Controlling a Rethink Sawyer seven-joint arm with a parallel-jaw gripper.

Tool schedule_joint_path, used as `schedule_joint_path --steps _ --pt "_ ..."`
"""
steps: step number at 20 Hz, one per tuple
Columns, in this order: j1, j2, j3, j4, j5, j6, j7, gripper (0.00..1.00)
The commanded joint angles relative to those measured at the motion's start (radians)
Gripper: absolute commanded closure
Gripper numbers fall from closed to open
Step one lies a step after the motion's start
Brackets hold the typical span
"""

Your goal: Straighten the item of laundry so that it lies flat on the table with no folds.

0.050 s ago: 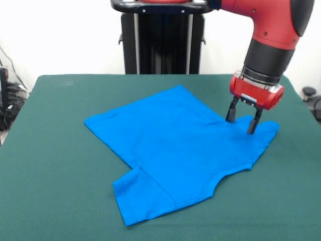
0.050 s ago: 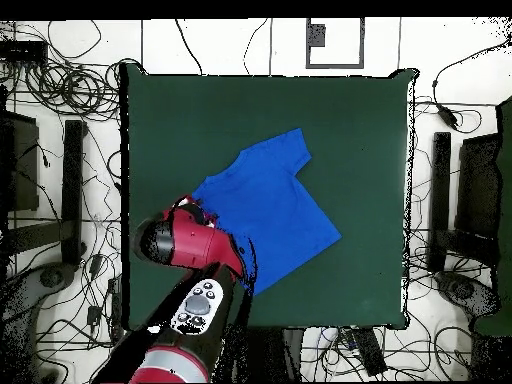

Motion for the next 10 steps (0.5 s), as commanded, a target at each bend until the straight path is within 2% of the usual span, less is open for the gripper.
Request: schedule_joint_path --steps 1,10 --pt "0.035 0.068 0.110 0.040 0.052 -0.058 0.221 0.00" --pt "0.056 0.117 0.131 0.020 0.090 -0.106 0.242 0.00"
